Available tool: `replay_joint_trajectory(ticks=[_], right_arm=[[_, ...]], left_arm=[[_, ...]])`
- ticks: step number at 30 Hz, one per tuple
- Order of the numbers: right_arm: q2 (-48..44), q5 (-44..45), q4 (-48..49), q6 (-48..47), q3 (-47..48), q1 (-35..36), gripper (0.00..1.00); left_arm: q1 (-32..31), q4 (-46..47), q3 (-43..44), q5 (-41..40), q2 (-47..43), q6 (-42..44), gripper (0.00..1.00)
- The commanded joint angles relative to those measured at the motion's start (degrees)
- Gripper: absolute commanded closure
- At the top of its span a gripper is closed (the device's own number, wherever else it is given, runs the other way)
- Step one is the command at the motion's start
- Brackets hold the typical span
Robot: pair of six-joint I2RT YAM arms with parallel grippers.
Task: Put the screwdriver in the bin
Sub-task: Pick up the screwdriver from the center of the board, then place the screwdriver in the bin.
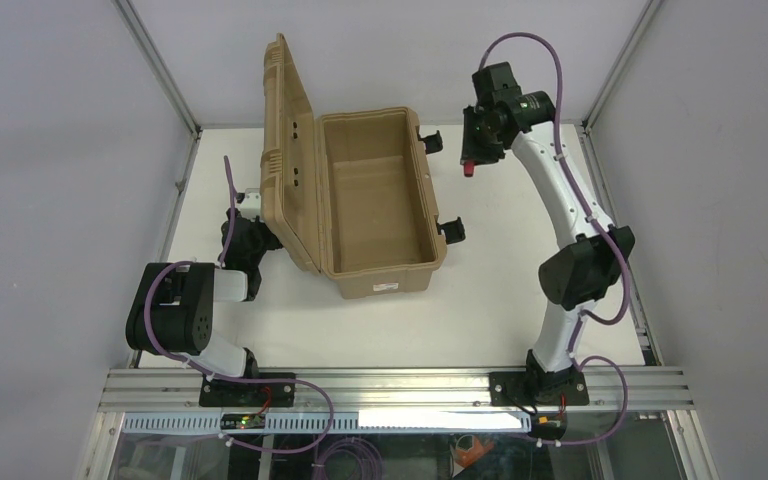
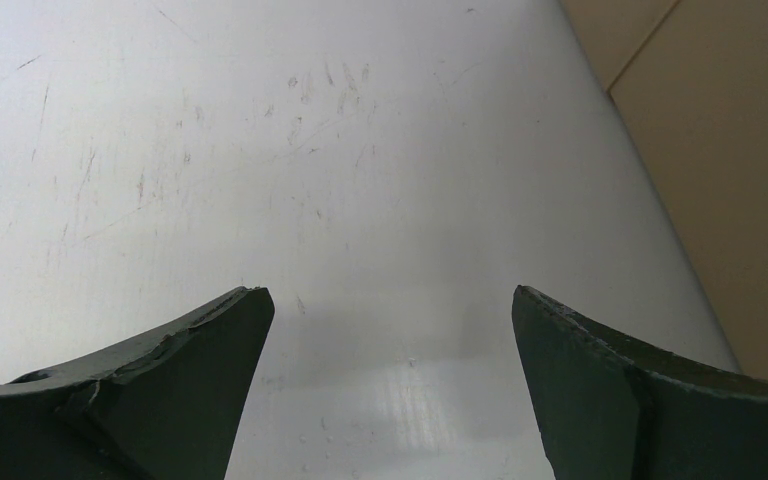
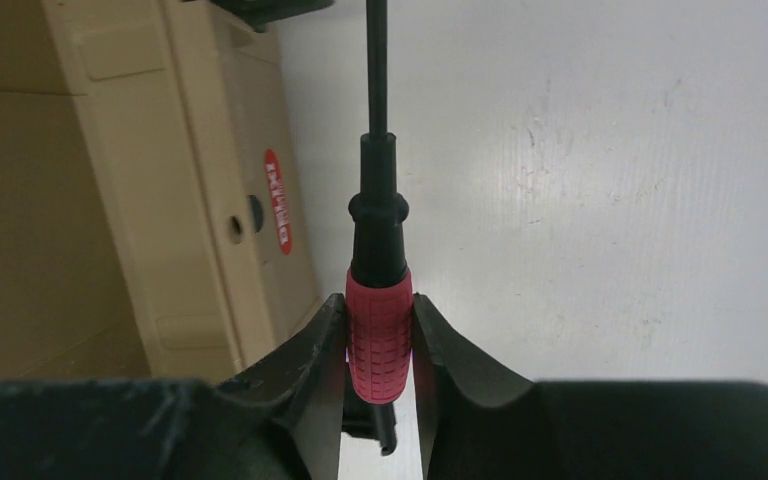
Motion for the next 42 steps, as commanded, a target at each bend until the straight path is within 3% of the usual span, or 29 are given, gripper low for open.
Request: replay_joint_trajectory(ticks=[1, 8, 19, 32, 42], right_arm=[[-2.26, -0.4, -3.91, 1.31, 8.48, 3.57, 1.0], [1.74, -0.86, -7.53, 3.73, 18.31, 9.44, 1.0], [7.97, -4.14, -7.24, 6.96, 25.4, 18.31, 1.0], [16.76, -1.84, -6.52, 11.31, 25.32, 22.76, 1.0], [21.87, 1.42, -4.22, 14.43, 19.2, 23.0, 1.0]], left_arm=[[0.31, 2.16, -0.16, 1.26, -1.68, -0.59, 0.01], [0.31, 2.16, -0.16, 1.3, -1.67, -0.59, 0.01], [0.31, 2.19, -0.16, 1.28, -1.67, -0.59, 0.01], [0.31, 2.22, -0.16, 1.25, -1.61, -0.59, 0.01], [0.31, 2.19, -0.16, 1.26, -1.66, -0.59, 0.01]])
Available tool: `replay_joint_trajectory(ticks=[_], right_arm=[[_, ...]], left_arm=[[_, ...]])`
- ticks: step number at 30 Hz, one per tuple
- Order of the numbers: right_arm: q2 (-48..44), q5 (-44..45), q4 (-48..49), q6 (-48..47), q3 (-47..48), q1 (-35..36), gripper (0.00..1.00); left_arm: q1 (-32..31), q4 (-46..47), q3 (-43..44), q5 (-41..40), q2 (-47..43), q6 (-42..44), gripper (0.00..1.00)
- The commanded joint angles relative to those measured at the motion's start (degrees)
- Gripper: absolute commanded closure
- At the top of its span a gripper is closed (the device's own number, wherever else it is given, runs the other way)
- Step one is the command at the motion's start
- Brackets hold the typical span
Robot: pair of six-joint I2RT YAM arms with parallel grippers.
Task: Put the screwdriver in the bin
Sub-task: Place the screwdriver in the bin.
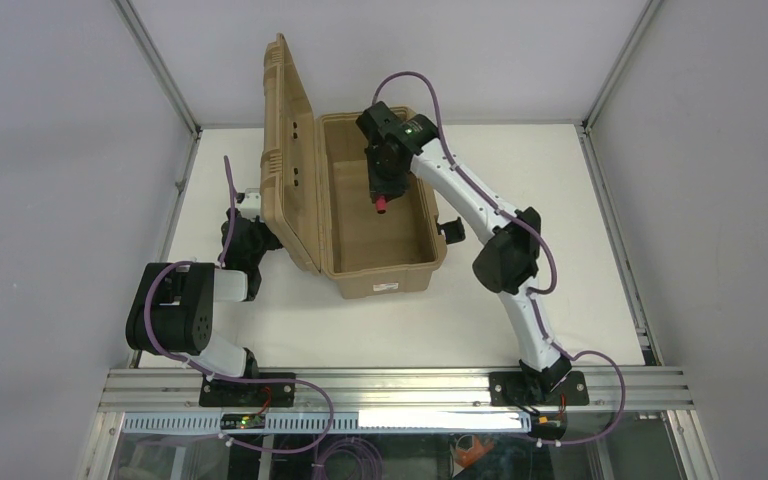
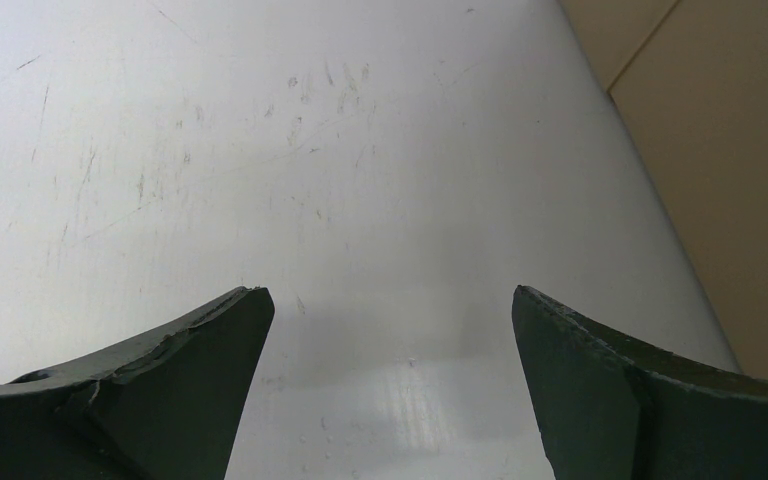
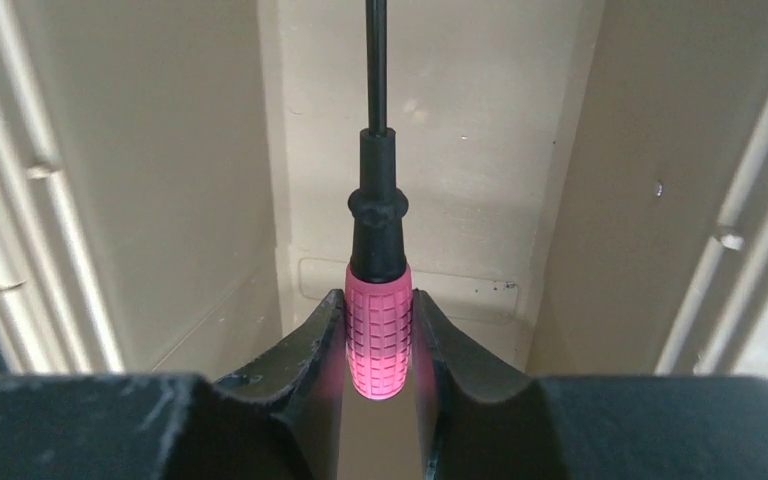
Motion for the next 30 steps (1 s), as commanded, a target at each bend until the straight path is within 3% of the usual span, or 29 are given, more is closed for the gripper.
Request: replay_joint_trajectory(ticks=[1, 30], right_arm=[[1.15, 2.17, 2.94, 2.27, -2.49, 0.3, 1.0], [13.4, 0.81, 11.35, 2.03, -7.5, -0.46, 1.0]], left_arm=[[0.31, 2.16, -0.16, 1.26, -1.64, -0.59, 0.01], [0.31, 2.16, -0.16, 1.25, -1.68, -0.59, 0.01]])
